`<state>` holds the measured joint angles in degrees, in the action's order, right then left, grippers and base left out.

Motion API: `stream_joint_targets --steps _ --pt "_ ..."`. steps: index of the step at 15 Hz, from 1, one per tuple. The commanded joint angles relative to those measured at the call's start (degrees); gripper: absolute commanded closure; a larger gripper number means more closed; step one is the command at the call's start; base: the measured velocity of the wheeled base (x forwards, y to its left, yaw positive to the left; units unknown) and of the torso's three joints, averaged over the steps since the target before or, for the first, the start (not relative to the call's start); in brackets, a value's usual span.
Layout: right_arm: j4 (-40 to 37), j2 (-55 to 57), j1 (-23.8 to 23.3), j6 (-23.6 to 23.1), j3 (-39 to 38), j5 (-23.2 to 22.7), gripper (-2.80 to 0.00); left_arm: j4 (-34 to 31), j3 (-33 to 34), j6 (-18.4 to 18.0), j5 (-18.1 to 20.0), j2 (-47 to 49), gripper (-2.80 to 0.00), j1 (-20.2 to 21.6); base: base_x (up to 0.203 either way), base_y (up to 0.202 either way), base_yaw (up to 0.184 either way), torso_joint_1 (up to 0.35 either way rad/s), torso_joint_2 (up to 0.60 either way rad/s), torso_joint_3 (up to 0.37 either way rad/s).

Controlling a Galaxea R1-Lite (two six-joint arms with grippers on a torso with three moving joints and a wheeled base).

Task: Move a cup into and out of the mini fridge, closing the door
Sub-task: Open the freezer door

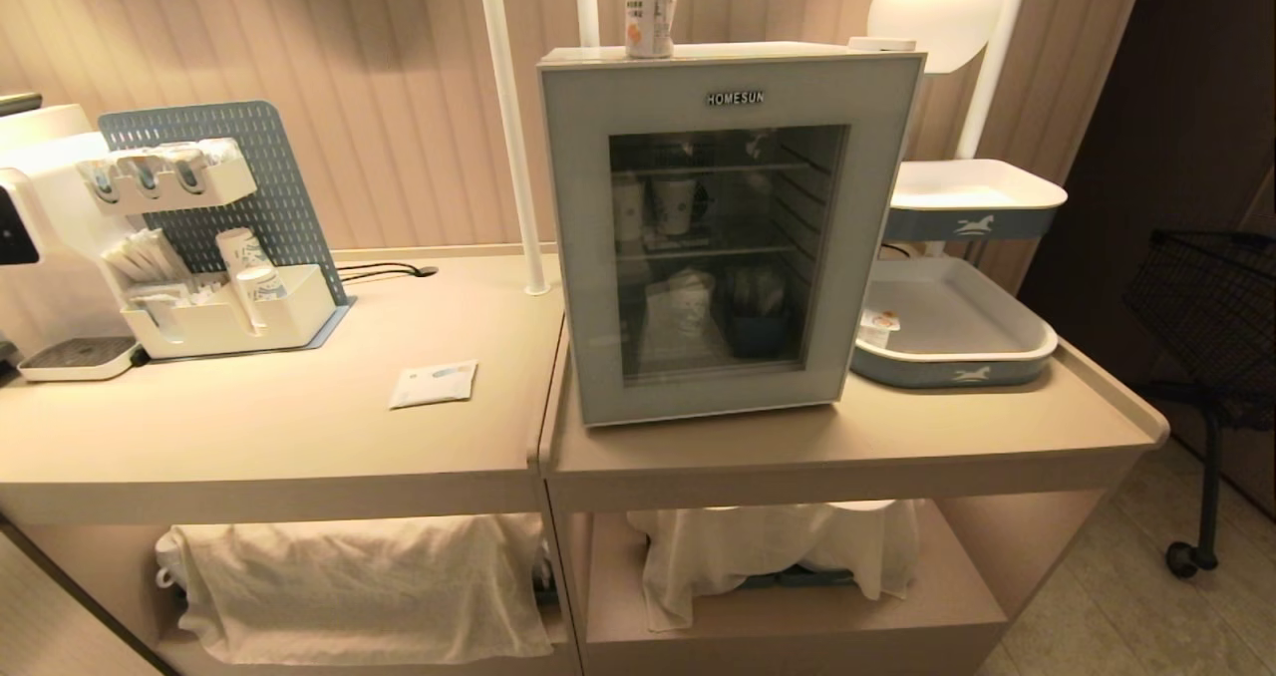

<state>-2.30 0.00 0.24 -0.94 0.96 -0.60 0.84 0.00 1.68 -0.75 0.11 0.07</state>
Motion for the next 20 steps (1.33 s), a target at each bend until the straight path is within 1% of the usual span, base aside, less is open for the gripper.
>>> stream_joint_targets --steps 1,5,17,20 --pt "-0.07 0.09 -0.06 0.06 0.01 -0.02 0.00 0.04 0.09 -0.17 -0.04 -0.02 0.00 0.03 0.000 0.000 0.000 0.000 0.00 0.000" --pt "-0.07 0.09 0.00 0.15 0.09 0.00 0.00 0.13 0.09 -1.14 -0.04 -0.02 0.00 0.01 0.000 0.000 0.000 0.000 0.00 0.000" --pt "-0.07 0.09 -0.07 0.15 0.09 -0.02 0.00 0.04 0.00 -0.72 -0.04 -0.02 0.00 0.07 0.000 0.000 0.000 0.000 0.00 0.000" --pt "-0.14 0.09 0.01 0.15 0.09 0.05 0.00 0.04 0.00 -0.72 -0.04 -0.02 0.00 0.01 0.164 0.000 -0.001 0.006 0.00 -0.002"
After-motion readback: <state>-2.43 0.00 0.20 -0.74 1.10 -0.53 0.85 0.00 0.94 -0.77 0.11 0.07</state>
